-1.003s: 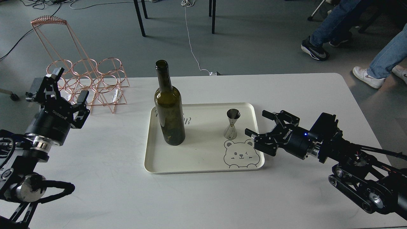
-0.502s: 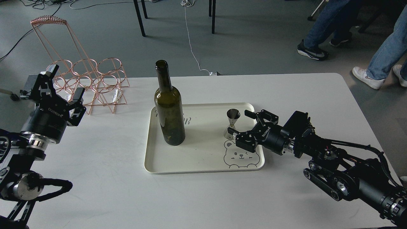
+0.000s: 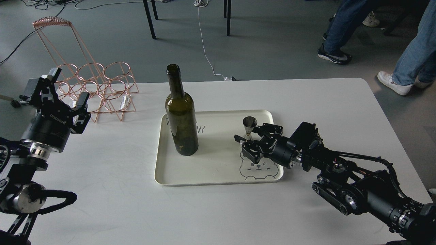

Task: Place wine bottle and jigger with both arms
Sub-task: 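Reach the right gripper to the metal jigger and grasp it, then lift the jigger off the tray and carry it beside the tray, then release the jigger on the table and raise the right gripper, then reach the left gripper to the wine bottle neck and grasp it, then lift the wine bottle with the left gripper toward the wire rack, then lower the bottle into the wire rack with the left gripper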

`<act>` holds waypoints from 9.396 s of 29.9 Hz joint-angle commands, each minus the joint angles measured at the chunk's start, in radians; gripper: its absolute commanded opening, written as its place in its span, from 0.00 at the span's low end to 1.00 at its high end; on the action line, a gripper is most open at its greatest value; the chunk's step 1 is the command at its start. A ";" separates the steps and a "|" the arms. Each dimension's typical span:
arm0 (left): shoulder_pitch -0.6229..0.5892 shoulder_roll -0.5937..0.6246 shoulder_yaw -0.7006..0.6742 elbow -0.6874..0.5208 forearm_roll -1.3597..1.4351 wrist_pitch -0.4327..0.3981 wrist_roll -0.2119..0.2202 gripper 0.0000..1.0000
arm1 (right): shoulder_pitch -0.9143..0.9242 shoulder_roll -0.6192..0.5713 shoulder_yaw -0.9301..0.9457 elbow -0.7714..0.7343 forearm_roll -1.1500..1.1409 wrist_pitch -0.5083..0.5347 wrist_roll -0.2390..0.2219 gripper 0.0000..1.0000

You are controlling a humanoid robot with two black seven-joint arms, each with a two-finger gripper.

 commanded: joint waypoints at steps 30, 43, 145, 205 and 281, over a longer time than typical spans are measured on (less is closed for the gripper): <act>-0.012 -0.006 -0.001 -0.014 -0.001 0.000 -0.001 0.99 | -0.171 -0.271 0.408 0.015 0.000 -0.105 0.000 0.17; -0.013 -0.008 0.002 -0.019 -0.001 0.000 -0.001 0.99 | -0.257 -0.301 0.411 0.000 0.046 -0.105 0.000 0.19; 0.062 0.523 -0.022 -0.283 0.839 -0.094 -0.223 0.99 | -0.020 -0.348 0.311 0.409 1.892 0.491 0.000 0.99; -0.642 0.222 0.570 -0.043 1.477 -0.084 -0.218 0.27 | -0.046 -0.362 0.308 0.414 1.866 0.486 0.000 0.99; -1.069 0.457 0.705 0.523 1.156 -0.124 -0.223 0.10 | -0.049 -0.357 0.290 0.411 1.836 0.484 0.000 0.99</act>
